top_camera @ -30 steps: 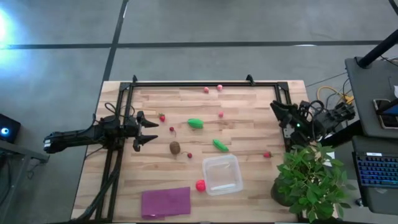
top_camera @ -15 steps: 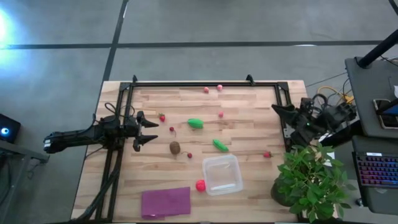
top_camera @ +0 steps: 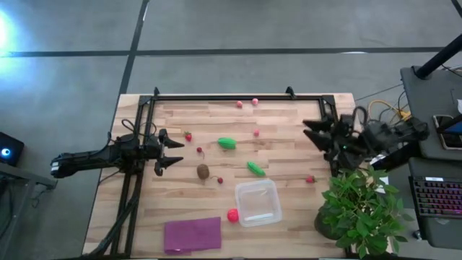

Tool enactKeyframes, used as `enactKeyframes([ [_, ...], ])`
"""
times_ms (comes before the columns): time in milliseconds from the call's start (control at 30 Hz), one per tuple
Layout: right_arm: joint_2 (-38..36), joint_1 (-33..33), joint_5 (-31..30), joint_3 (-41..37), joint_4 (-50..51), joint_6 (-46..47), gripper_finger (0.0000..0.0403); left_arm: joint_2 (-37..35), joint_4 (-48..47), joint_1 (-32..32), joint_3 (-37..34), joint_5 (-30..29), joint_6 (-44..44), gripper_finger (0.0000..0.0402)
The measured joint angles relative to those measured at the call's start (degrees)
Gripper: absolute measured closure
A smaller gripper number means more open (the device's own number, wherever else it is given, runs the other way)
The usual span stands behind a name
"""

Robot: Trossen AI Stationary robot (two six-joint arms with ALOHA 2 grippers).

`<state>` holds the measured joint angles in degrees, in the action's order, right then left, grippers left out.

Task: Pick and placing Produce into tupperware
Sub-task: Put the bottom red strawberry into the transparent container

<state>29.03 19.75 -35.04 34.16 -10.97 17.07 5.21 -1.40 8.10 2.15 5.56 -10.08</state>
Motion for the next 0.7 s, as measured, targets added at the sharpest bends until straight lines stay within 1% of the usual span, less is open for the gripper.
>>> enactKeyframes([
  [67, 2.09, -3.35, 3.26, 5.85, 3.05, -5.1, 0.017, 0.0, 0.01, 0.02, 0.0, -0.02, -0.01, 0.0146],
  [100, 3.07, -5.16, 3.88, 9.02, 5.74, -6.95, 0.017, 0.0, 0.01, 0.01, 0.0, 0.01, 0.01, 0.0146],
  [200, 5.75, -11.31, 3.95, 18.68, 19.37, -8.42, 0.017, 0.0, 0.0, 0.01, 0.0, 0.01, 0.0, 0.0146],
  [267, 7.8, -16.22, 3.96, 24.83, 31.32, -6.04, 0.017, 0.0, 0.02, 0.01, 0.0, -0.01, 0.0, 0.0146],
  [400, 13.8, -26.41, 4.95, 33.84, 57.46, 4.97, 0.017, 0.0, 0.01, 0.01, 0.0, 0.0, 0.0, 0.0146],
  [467, 17.51, -30.85, 8.1, 35.93, 67.93, 8.56, 0.017, 0.0, 0.01, 0.0, 0.0, -0.01, 0.0, 0.0146],
  [533, 21.07, -34.28, 11.94, 36.71, 74.96, 10.22, 0.017, 0.0, 0.01, 0.0, 0.0, 0.0, -0.01, 0.0146],
  [600, 24.69, -36.4, 15.17, 36.67, 79.48, 10.34, 0.017, 0.0, 0.01, 0.01, 0.0, -0.01, 0.0, 0.0146],
  [700, 29.48, -37.08, 17.05, 36.4, 80.66, 12.81, 0.017, 0.02, 0.03, 0.01, 0.0, -0.01, 0.01, 0.0146],
])
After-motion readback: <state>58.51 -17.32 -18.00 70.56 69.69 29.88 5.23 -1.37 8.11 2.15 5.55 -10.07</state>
